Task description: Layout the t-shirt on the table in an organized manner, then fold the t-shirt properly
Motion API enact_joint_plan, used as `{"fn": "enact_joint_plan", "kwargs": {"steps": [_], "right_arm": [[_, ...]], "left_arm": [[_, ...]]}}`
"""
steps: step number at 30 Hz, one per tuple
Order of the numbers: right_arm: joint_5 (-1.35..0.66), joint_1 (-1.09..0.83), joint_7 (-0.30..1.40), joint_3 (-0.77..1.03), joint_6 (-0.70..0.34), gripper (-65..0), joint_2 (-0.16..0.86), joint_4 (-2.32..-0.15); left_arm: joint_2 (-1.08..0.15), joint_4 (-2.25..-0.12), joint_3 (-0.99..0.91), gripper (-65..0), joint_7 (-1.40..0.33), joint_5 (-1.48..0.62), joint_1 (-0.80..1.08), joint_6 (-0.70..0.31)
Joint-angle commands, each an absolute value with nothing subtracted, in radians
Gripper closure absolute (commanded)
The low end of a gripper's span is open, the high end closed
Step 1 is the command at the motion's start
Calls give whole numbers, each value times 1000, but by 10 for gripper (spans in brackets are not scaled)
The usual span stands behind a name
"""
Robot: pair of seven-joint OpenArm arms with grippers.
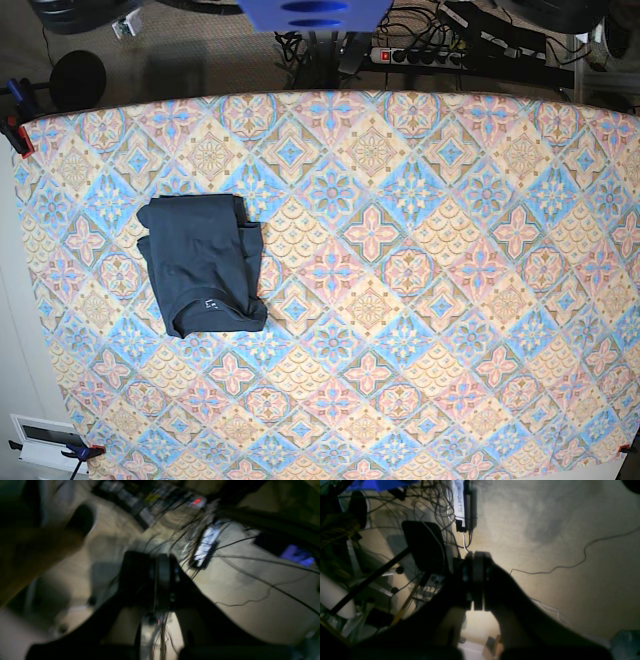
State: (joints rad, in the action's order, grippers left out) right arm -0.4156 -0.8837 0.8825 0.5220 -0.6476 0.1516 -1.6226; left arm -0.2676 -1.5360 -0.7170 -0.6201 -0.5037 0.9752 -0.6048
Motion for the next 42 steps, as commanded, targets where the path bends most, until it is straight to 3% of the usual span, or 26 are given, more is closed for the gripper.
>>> {"fn": "enact_joint_plan", "kwargs": {"steps": [1, 6, 13, 21, 27, 34, 42], "right_arm": [[-407, -888, 872, 513, -654, 0, 160, -1603], [-337, -851, 711, 464, -653, 0, 160, -1438], [-318, -728, 601, 463, -653, 0, 162, -1181], [-94, -558, 409, 463, -651, 0, 157, -891], [-91, -430, 222, 461, -642, 0, 157, -570], [-91, -372, 82, 351, -433, 0, 154, -438], [-93, -371, -8, 277, -248, 0, 84, -358]], "left_arm": [[-275, -1500, -676, -2, -568, -455, 987, -599], [-269, -1225, -501, -2, -357, -288, 878, -598], [-268, -997, -352, -2, -240, -277, 725, -596], [-251, -786, -197, -3, -217, -277, 536, -596], [-246, -533, 24, -3, 30, -277, 420, -595], [-183, -220, 219, -3, 282, -278, 283, -595], [-119, -202, 237, -3, 314, -278, 243, -595]]}}
